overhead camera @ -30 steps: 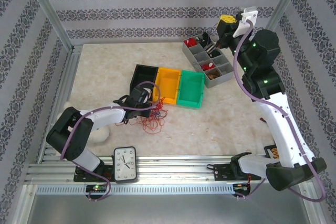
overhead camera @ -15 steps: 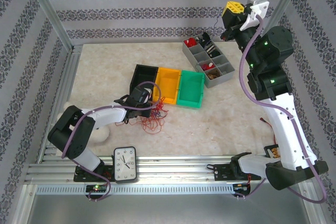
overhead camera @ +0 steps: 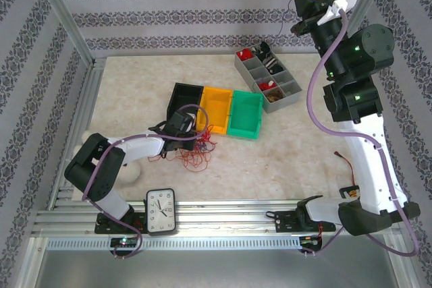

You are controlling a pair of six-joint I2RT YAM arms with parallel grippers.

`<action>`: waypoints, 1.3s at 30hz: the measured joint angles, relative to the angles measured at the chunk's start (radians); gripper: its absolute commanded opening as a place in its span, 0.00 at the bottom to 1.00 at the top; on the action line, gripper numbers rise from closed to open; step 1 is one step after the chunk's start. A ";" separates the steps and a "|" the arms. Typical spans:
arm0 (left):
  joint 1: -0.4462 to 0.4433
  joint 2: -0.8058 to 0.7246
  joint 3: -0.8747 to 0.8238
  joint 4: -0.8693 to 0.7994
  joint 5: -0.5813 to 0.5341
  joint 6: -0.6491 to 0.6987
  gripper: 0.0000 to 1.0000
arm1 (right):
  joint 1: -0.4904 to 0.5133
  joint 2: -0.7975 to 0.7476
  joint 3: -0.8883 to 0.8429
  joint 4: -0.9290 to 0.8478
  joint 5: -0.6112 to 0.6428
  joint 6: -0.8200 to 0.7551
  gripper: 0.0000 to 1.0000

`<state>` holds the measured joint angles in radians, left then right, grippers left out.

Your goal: Untangle the cables

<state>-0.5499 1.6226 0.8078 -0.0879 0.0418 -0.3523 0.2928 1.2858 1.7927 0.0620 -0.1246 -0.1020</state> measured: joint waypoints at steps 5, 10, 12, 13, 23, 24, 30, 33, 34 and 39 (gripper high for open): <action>0.000 0.005 0.000 0.003 0.000 0.000 0.00 | 0.000 0.000 0.000 0.015 -0.009 -0.013 0.00; 0.000 0.016 0.006 0.005 0.003 0.000 0.00 | 0.000 0.000 0.000 0.021 -0.009 -0.030 0.00; 0.000 0.024 0.011 0.006 0.003 0.000 0.00 | 0.000 0.000 -0.001 0.021 -0.008 -0.030 0.00; 0.000 0.026 0.012 0.006 0.003 0.000 0.00 | 0.000 -0.003 -0.006 0.024 -0.007 -0.029 0.00; 0.000 0.027 0.013 0.006 0.003 0.000 0.00 | 0.000 -0.141 -0.319 0.026 0.019 0.086 0.00; 0.000 0.029 0.014 0.006 0.003 0.000 0.00 | 0.000 -0.148 -0.351 0.023 0.019 0.107 0.00; 0.000 0.042 0.021 0.006 0.007 0.000 0.00 | 0.000 -0.157 -0.483 -0.005 0.031 0.186 0.00; 0.000 0.043 0.022 0.007 0.007 0.000 0.00 | 0.000 -0.158 -0.510 -0.024 0.045 0.200 0.00; 0.000 0.043 0.022 0.007 0.007 0.000 0.00 | 0.000 -0.159 -0.521 -0.024 0.050 0.203 0.00; 0.000 0.043 0.022 0.007 0.007 0.000 0.00 | 0.002 -0.160 -0.602 -0.026 0.075 0.214 0.00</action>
<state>-0.5499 1.6657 0.8295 -0.0811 0.0486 -0.3519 0.2947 1.1255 1.1912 0.0357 -0.0498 0.1120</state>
